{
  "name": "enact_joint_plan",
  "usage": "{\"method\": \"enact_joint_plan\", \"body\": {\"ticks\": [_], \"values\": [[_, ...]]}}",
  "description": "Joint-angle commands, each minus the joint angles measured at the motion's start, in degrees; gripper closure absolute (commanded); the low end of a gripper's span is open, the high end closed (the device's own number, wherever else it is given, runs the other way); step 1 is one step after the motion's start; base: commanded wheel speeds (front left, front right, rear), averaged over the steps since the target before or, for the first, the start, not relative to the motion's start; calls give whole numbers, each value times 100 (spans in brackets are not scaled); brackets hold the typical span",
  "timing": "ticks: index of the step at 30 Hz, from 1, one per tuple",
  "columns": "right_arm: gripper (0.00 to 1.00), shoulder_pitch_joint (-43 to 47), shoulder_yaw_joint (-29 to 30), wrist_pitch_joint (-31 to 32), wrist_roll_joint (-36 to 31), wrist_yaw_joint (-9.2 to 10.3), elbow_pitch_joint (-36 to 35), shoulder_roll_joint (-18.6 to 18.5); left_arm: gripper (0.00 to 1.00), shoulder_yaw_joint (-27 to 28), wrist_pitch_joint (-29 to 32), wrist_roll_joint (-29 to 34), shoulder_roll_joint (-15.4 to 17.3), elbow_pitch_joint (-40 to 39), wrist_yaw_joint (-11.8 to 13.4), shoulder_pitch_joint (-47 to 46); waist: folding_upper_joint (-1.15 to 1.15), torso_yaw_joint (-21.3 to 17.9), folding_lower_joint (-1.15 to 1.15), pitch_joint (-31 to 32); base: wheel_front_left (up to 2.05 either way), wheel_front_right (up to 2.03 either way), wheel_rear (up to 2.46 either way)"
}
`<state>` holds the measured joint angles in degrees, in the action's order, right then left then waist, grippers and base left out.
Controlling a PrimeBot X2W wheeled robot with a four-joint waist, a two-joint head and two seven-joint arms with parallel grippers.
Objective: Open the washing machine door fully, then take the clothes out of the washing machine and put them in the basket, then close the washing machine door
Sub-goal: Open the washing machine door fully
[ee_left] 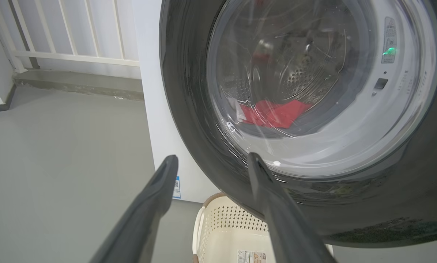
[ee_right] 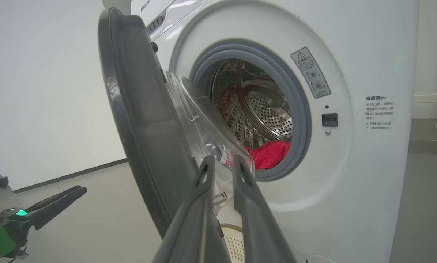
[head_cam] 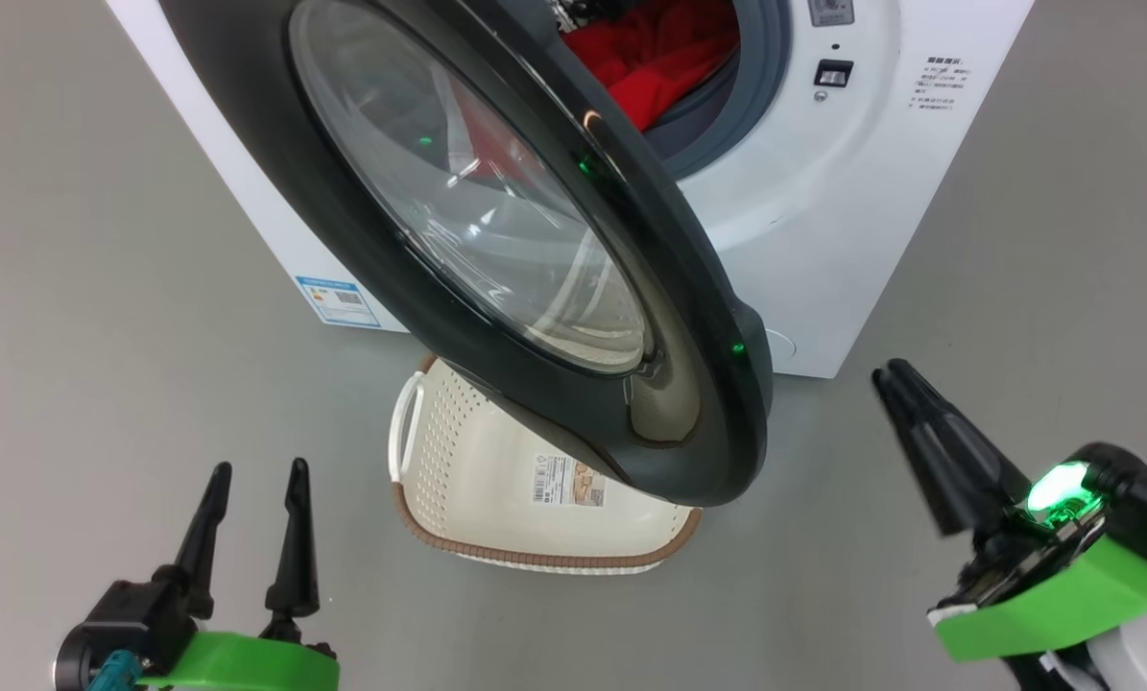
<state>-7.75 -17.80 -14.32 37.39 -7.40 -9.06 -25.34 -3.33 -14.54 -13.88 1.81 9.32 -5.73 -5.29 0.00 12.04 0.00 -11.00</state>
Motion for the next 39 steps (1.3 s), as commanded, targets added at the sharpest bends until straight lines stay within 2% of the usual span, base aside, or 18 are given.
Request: {"method": "enact_joint_plan", "body": {"ticks": [1,7,11,20,27,33,39], "values": [[100,-140,-91,-68,54,-9,-170,-123,0,188,-46,-55,107,-144,33,-118,0,4,0,-18,0,0,0],[100,-448,-59,-68,330,-9,-160,-277,0,171,-46,-75,107,-137,35,-145,0,24,0,-60,0,0,0],[100,-627,-201,-68,704,-9,96,-469,0,167,-46,-64,107,-117,29,-161,0,57,0,-55,0,0,0],[100,-1118,-812,0,2510,-9,655,-850,0,175,-46,-40,107,-78,11,-156,0,129,0,-11,0,0,0],[100,-1737,-1206,528,3857,-9,754,-998,0,135,-46,-49,107,-47,-3,-176,0,153,0,-7,0,0,0],[100,-1985,-1301,1025,4645,-9,941,-1034,0,124,-46,-35,107,-29,-9,-167,0,220,0,36,0,0,0],[100,-2106,-1112,1415,5468,-9,1145,-1006,0,144,-46,-36,107,-36,-9,-143,0,303,0,63,0,0,0]]}}
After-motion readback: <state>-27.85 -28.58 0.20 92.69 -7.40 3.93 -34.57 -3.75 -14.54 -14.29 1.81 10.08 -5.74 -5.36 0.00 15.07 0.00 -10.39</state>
